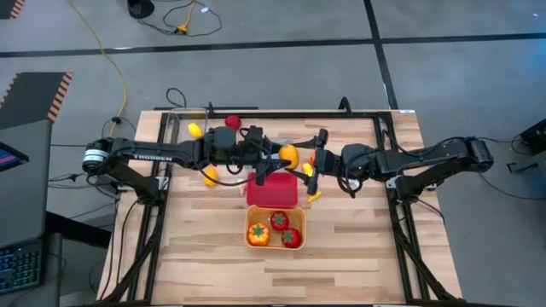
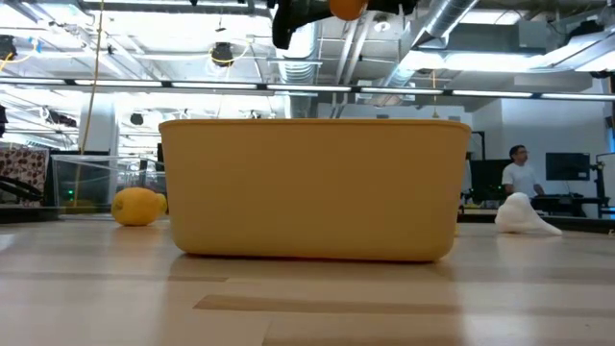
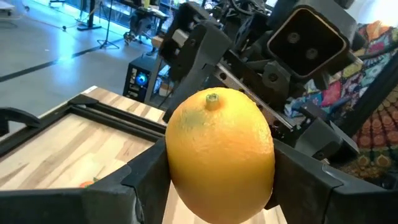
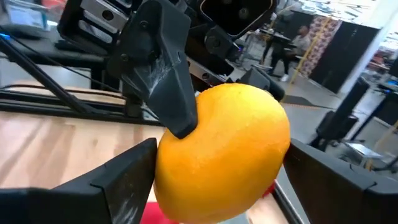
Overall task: Sort produce into baskets
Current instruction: Put the right yellow lemon into the transparent bin, then put the yellow lemon into the transparent bin
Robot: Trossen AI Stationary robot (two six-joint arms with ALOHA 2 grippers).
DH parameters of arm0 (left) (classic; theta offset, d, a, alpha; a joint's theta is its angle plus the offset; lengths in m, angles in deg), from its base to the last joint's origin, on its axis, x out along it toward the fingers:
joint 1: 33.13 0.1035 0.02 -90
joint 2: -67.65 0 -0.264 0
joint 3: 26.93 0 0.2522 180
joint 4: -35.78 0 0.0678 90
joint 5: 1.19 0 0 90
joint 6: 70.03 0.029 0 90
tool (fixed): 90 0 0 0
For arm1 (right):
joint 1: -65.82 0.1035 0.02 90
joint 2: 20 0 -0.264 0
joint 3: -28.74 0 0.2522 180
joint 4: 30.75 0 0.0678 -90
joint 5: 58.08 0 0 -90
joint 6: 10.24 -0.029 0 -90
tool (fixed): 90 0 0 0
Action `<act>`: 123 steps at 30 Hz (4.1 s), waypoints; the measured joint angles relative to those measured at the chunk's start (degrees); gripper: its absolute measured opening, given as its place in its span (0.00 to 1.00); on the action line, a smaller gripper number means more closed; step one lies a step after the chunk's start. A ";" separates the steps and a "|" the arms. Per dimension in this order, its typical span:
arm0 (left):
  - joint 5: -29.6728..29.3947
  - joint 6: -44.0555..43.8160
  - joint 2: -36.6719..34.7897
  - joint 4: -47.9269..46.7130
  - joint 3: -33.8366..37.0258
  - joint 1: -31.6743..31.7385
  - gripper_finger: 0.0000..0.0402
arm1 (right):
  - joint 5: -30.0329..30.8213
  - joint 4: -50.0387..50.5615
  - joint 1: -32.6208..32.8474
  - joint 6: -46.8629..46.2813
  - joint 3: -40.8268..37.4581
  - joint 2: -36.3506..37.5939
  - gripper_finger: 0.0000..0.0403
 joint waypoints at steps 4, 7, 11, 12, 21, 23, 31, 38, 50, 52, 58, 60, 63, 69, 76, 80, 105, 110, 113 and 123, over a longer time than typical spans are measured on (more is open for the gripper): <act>0.80 -0.18 -0.90 -2.30 -0.01 1.94 0.56 | 2.10 1.79 0.35 0.28 -0.02 1.01 0.91; 0.86 0.19 -2.85 -6.72 0.01 3.86 0.55 | 5.77 5.52 0.35 0.23 0.00 2.58 0.91; 0.67 2.76 -6.44 -14.55 -0.07 6.89 0.55 | 8.33 12.41 0.24 -0.57 -0.02 4.69 0.91; 0.40 3.46 -7.51 -17.17 -0.07 7.81 0.55 | 8.27 14.44 -0.01 -1.57 0.00 5.26 0.91; -14.34 14.04 -18.33 -51.08 -0.07 16.96 0.57 | 8.09 30.86 -0.81 -14.34 -0.02 4.56 0.91; -18.82 15.49 -20.11 -59.35 -0.07 19.33 0.57 | 7.83 33.48 -0.81 -15.77 -0.03 3.98 0.91; -24.76 16.44 -21.74 -80.83 -0.01 28.77 0.57 | 6.56 33.78 -0.72 -16.61 -0.04 2.11 0.91; -24.72 18.44 -20.89 -82.94 0.02 33.14 0.57 | 6.45 33.66 -0.72 -16.48 -0.02 1.88 0.91; -24.73 18.52 -20.85 -83.71 0.02 34.00 0.72 | 6.43 33.66 -0.72 -16.47 -0.02 1.88 0.91; -24.64 19.17 -20.85 -83.71 0.02 34.00 0.76 | 6.43 33.66 -0.72 -16.47 -0.02 1.88 0.91; -15.18 24.68 -20.85 -81.76 0.02 33.94 0.81 | 6.43 33.66 -0.72 -16.47 -0.02 1.88 0.91; -10.34 26.21 -20.85 -80.43 0.02 33.53 0.81 | 6.43 33.66 -0.72 -16.47 -0.02 1.88 0.91; -4.47 26.16 -20.85 -78.61 0.02 32.32 0.81 | 6.43 33.66 -0.72 -16.49 -0.02 1.88 0.91; -1.60 14.18 -20.85 -79.67 0.02 28.21 0.81 | 6.43 33.66 -0.72 -16.49 -0.02 1.88 0.91; -3.55 -9.05 -20.85 -89.98 0.02 20.82 0.81 | 6.43 33.68 -0.72 -16.54 -0.02 1.88 0.91; -8.77 -19.06 -20.85 -93.58 0.04 15.41 0.81 | 6.41 33.66 -0.72 -16.63 -0.02 1.88 0.91; -24.04 -62.34 -20.81 -63.14 27.31 -6.50 0.81 | 6.41 33.66 -0.72 -16.47 -0.02 1.88 0.91; -26.26 -64.79 -20.83 -61.95 30.94 -6.50 0.81 | 6.41 33.66 -0.72 -16.49 -0.02 1.88 0.91; -26.63 -64.69 -20.83 -57.50 32.88 -6.50 0.81 | 6.41 33.66 -0.72 -16.49 -0.02 1.88 0.91; -31.81 -65.87 -20.83 -45.76 39.69 -6.48 0.81 | 6.41 33.66 -0.72 -16.49 -0.02 1.88 0.91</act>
